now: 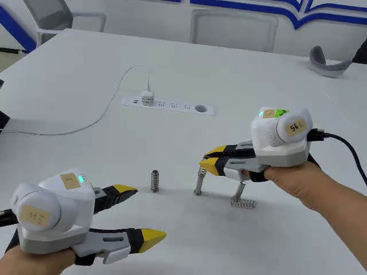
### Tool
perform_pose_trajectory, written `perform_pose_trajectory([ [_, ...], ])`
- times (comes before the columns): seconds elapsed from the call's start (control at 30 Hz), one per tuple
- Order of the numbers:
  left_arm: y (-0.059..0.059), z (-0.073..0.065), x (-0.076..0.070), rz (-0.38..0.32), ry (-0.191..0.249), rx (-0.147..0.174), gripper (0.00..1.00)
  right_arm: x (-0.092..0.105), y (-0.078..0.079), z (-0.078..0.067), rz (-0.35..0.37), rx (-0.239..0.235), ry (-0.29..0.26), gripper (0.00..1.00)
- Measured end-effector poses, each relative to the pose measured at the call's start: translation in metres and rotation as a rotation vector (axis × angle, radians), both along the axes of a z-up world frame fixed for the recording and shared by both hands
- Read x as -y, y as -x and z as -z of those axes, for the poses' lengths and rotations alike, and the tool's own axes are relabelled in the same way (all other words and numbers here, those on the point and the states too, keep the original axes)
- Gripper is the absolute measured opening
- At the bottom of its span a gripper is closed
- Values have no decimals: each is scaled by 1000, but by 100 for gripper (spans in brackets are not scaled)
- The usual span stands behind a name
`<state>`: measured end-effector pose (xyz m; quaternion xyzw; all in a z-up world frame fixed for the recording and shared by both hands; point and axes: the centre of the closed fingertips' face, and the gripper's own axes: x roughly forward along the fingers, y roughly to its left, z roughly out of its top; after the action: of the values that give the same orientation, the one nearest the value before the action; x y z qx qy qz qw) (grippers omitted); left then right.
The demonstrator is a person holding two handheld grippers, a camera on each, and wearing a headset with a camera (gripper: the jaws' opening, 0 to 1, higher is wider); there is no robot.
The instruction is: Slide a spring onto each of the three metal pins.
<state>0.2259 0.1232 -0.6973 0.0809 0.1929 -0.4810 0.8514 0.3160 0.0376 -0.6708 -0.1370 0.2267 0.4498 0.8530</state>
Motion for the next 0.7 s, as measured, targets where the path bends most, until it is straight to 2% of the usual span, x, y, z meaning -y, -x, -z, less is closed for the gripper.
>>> perform_pose_trajectory([
  [0.7,-2,3,-2,-5,-1,-9,60,-2,0,26,15,-37,31,12],
])
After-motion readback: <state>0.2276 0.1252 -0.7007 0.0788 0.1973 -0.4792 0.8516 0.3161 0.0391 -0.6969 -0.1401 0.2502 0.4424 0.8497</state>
